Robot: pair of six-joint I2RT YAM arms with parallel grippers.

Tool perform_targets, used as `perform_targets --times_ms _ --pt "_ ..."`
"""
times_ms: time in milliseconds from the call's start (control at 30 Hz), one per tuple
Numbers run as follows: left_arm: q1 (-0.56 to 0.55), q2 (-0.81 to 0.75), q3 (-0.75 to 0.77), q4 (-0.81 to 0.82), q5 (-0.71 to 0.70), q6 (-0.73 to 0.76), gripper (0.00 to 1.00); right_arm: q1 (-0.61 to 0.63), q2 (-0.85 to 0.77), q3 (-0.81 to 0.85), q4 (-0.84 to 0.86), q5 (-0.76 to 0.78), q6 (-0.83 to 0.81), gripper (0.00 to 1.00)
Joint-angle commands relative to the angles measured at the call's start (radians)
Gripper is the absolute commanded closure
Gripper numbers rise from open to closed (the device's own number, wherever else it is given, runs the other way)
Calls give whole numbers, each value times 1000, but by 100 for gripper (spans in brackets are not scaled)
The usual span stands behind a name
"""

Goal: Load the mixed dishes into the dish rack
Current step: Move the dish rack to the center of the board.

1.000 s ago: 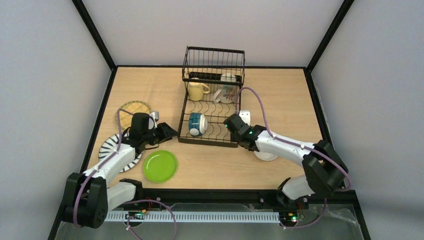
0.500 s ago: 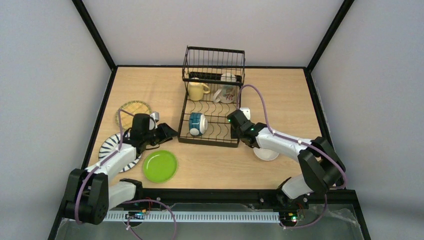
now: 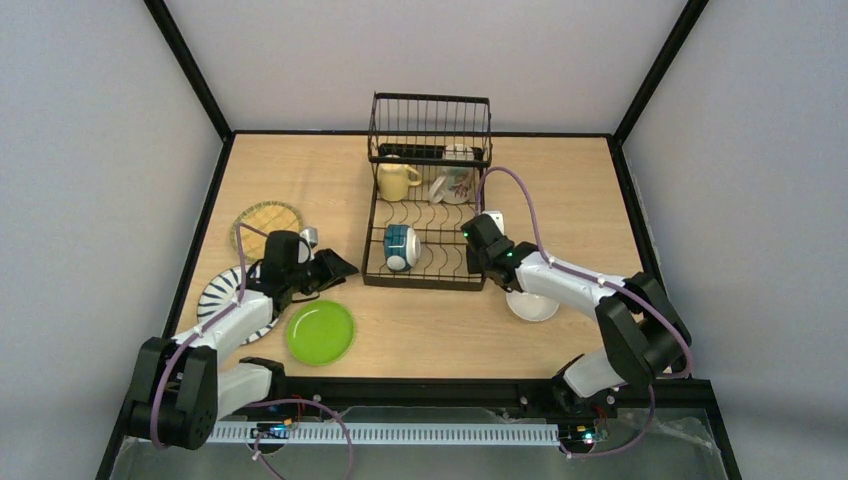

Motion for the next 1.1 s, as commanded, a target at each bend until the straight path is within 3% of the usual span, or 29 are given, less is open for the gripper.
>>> perform_targets --times_ms 0,700,767,900,933,1067 --pt "4 -16 -15 1 -6 -6 1 -21 20 5 30 40 -132 100" --pt "4 -24 -19 4 -1 -26 1 -61 1 -8 52 19 -240 100" --pt "3 -24 -17 4 0 -30 1 -62 -2 -1 41 18 -226 89" --pt "4 -25 -1 -14 2 -22 1 -62 -25 19 6 9 -194 41" --pt "5 -26 4 -24 2 -19 1 -61 -29 26 -7 9 -187 35" --pt "4 -40 17 -48 -2 -19 1 -61 -62 51 -58 4 -159 30"
